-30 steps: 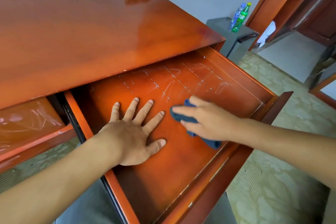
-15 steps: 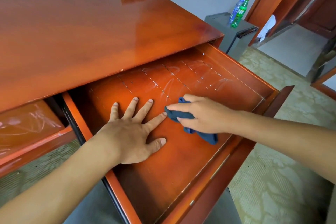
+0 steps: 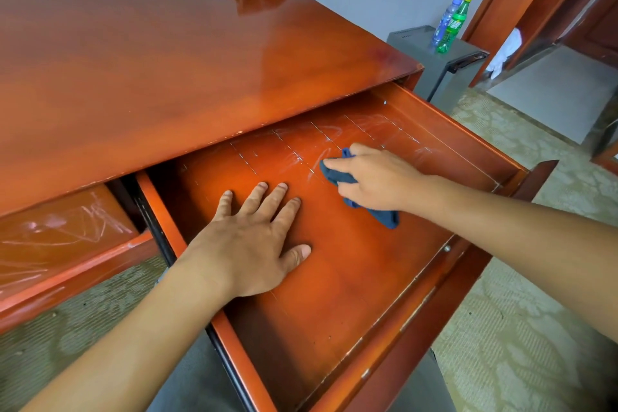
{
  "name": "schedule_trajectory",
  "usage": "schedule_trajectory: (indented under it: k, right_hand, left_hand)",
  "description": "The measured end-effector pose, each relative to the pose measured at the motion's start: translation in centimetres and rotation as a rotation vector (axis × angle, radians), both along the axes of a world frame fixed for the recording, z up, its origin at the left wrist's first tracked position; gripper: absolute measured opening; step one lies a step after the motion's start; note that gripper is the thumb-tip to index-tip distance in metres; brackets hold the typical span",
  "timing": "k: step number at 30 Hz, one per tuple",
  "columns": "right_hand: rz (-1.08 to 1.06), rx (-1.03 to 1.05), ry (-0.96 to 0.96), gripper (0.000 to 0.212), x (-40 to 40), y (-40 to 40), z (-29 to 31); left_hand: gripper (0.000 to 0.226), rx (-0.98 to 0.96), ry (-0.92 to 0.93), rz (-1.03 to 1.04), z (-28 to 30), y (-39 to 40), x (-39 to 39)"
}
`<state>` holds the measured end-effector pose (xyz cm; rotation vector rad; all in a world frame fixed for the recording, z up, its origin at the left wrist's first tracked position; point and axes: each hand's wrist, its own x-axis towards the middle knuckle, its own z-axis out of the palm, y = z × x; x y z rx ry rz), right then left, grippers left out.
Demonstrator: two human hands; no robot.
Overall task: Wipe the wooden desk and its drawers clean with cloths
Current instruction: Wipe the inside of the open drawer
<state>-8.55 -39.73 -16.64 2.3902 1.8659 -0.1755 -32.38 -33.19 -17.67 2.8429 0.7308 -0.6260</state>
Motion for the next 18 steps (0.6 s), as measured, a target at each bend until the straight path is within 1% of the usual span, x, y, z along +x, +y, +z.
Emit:
schedule_trajectory:
  k: [2, 3, 5, 7, 9, 10, 12, 14, 15, 16, 18]
  right_hand:
    - [0.118, -0.033, 0.006, 0.054, -2.5, -1.1, 0.1]
    - [0.174, -0.052, 0.046, 0.054, -4.0, -1.8, 0.1]
    - [0.213, -0.052, 0.044, 0.052, -3.6, -1.7, 0.0]
    - [0.114, -0.040, 0.002, 0.048, -0.9, 0.1, -0.1]
    - [0.017, -0.017, -0.015, 0.048, 0.9, 1.7, 0.1]
    - [0.008, -0.010, -0.020, 0.050, 0.7, 2.0, 0.0]
    - [0.086, -0.023, -0.016, 0.054, -1.4, 1.1, 0.0]
    - [0.179, -0.060, 0.061, 0.057, -3.8, -0.8, 0.1]
    - [0.195, -0.059, 0.079, 0.058, -3.8, -1.3, -0.1]
    - [0.192, -0.048, 0.073, 0.057, -3.0, -1.2, -0.3]
    - [0.054, -0.020, 0.051, 0.053, -0.2, 0.1, -0.5]
  left_hand:
    - [0.082, -0.004, 0.001, 0.002, 0.0, 0.0, 0.0]
    - [0.082, -0.003, 0.001, 0.002, 0.0, 0.0, 0.1]
    - [0.083, -0.002, 0.002, -0.001, 0.0, -0.1, 0.1]
    - [0.082, -0.002, 0.001, -0.005, 0.1, -0.1, 0.1]
    - [0.082, 0.001, -0.003, -0.005, 0.1, 0.0, 0.1]
    - [0.082, 0.001, -0.005, -0.006, 0.1, 0.1, 0.0]
    - [0.082, -0.002, -0.012, -0.006, 0.0, 0.1, 0.0]
    - [0.083, -0.004, -0.017, -0.007, 0.0, 0.0, 0.1]
    - [0.083, -0.005, -0.019, -0.009, 0.0, -0.1, 0.1]
    - [0.083, -0.005, -0.024, -0.009, 0.0, -0.2, 0.1]
    - [0.084, 0.007, -0.034, -0.014, 0.0, -0.2, 0.0]
